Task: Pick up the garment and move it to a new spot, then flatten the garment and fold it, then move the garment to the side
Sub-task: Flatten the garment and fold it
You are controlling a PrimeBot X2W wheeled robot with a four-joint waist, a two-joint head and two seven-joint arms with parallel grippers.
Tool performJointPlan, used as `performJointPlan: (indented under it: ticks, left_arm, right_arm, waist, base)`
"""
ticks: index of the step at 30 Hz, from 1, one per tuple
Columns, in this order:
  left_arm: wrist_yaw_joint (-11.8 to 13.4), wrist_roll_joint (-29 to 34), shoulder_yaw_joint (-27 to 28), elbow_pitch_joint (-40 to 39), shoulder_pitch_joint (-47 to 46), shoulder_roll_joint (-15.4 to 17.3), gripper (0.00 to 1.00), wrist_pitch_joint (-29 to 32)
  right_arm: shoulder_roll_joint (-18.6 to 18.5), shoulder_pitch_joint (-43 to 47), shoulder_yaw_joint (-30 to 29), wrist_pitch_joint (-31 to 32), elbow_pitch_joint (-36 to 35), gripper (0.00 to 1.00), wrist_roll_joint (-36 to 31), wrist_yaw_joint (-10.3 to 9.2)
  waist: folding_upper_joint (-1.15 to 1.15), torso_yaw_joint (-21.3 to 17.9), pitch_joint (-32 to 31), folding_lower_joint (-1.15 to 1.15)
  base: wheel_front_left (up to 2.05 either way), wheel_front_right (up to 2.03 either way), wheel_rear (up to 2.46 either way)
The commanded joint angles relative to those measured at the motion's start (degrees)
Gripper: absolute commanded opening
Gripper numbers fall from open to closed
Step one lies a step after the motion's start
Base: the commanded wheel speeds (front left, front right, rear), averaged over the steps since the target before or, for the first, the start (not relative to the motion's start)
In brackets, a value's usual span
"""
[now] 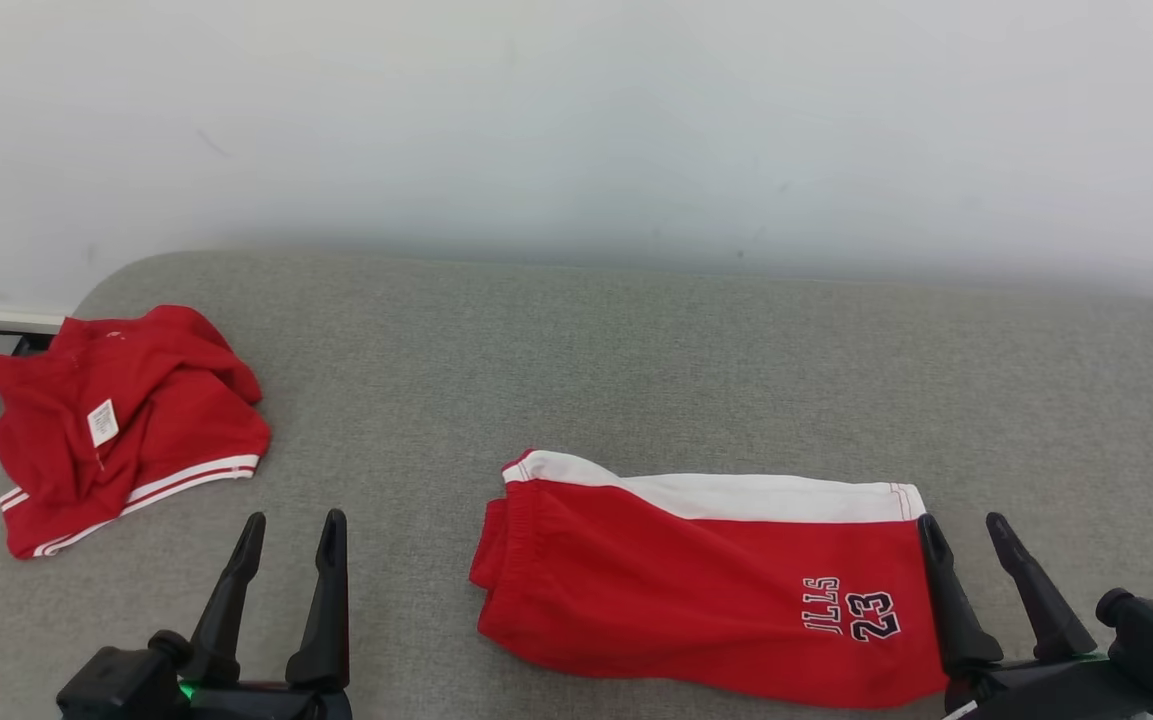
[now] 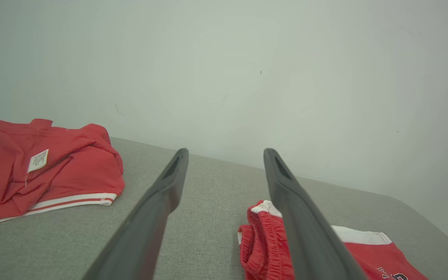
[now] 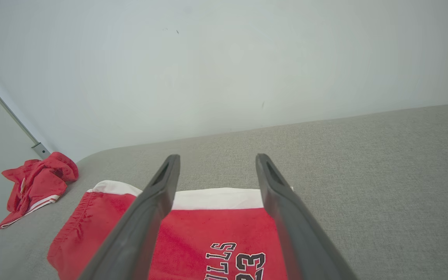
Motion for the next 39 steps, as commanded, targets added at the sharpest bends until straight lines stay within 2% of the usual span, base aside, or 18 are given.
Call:
performJointPlan:
  ticks: [1, 5, 10, 20, 29, 33, 39]
  left_arm:
    - [0.2, -0.2, 0.2, -0.3, 0.5, 0.5, 1.0, 0.3]
    - [1.1, 0.0, 0.3, -1.2, 0.3, 1.0, 1.0, 2.1]
    - [1.7, 0.8, 0.9, -2.6, -0.4, 2.0, 1.0, 3.3]
    - [3.1, 0.7, 1.4, -4.8, 0.5, 2.9, 1.0, 4.6]
    - [3.2, 0.4, 0.8, -5.1, 0.8, 3.2, 1.0, 5.4]
    - [3.1, 0.3, 0.3, -4.6, 0.7, 3.1, 1.0, 5.5]
    - [3.3, 0.2, -0.2, -4.3, 1.2, 3.1, 1.0, 5.6]
  right_arm:
    - [-0.1, -0.7, 0.0, -0.7, 0.0, 1.0, -0.8, -0.02]
    - [-0.1, -1.5, -0.3, -5.1, 0.4, 1.0, -2.9, -0.02]
    - [-0.1, -1.3, -1.5, -7.5, 2.3, 1.0, -4.2, -0.02]
    - [-0.1, -1.7, -3.6, -8.0, 3.8, 1.0, -3.2, -0.02]
    - [-0.1, -2.4, -4.0, -6.7, 4.1, 1.0, -2.1, -0.02]
    - [-0.2, -3.0, -4.4, -2.2, 3.9, 1.0, -2.3, -0.02]
    - [-0.2, -7.0, -9.3, 14.5, 3.5, 1.0, -0.8, -0.04]
  waist:
    - [0.0, -0.6, 0.0, 0.01]
    - [0.0, -1.1, 0.6, 0.01]
    - [0.0, -1.3, 1.3, 0.01]
    - [0.0, -1.4, 1.5, 0.01]
    - [0.0, -1.0, 1.2, 0.01]
    - [0.0, -0.6, 1.0, 0.01]
    - [0.0, -0.4, 0.6, 0.01]
  base:
    - [0.0, 0.0, 0.0]
    - [0.0, 0.0, 0.0]
    - [0.0, 0.0, 0.0]
    - [0.0, 0.0, 0.0]
    - [0.0, 0.0, 0.0]
    - [0.0, 0.0, 0.0]
    - [0.0, 0.0, 0.0]
